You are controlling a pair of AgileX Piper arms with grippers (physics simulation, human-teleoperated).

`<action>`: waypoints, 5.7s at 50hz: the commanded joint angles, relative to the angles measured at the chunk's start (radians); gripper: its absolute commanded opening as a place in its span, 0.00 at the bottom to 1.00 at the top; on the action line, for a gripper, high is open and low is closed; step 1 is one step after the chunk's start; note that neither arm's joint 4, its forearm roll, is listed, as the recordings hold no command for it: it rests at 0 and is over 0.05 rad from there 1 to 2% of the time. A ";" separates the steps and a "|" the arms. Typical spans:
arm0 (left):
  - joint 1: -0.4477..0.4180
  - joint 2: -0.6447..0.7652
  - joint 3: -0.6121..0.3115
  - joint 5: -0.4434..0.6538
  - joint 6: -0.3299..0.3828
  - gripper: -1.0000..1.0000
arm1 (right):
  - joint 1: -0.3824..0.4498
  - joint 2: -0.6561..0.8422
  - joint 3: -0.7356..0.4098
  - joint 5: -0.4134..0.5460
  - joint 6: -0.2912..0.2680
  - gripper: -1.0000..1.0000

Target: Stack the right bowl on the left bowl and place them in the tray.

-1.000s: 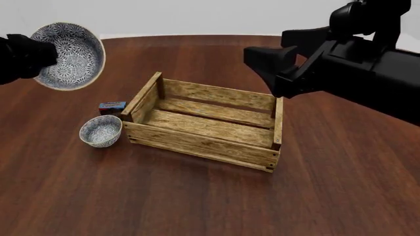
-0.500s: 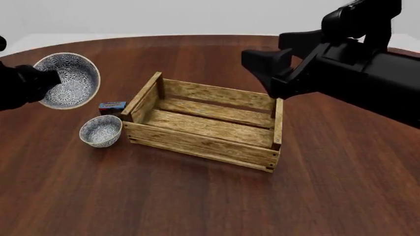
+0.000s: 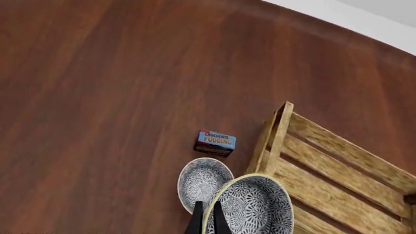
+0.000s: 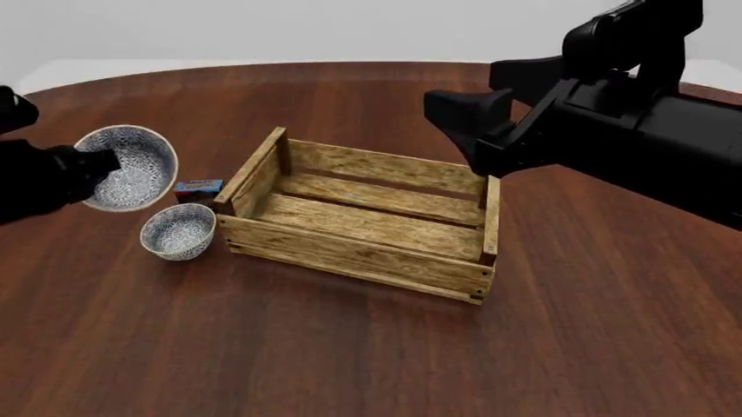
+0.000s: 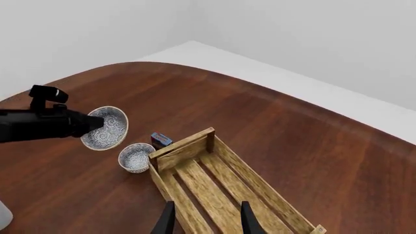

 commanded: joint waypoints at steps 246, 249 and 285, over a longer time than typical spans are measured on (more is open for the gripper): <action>0.037 0.618 -0.169 -0.169 0.543 1.00 | 0.020 -0.007 0.008 0.002 -0.013 1.00; 0.043 0.632 -0.167 -0.179 0.546 1.00 | 0.020 -0.007 0.008 0.002 -0.012 1.00; 0.011 0.622 -0.132 -0.197 0.527 0.00 | 0.019 -0.019 0.012 0.006 -0.014 1.00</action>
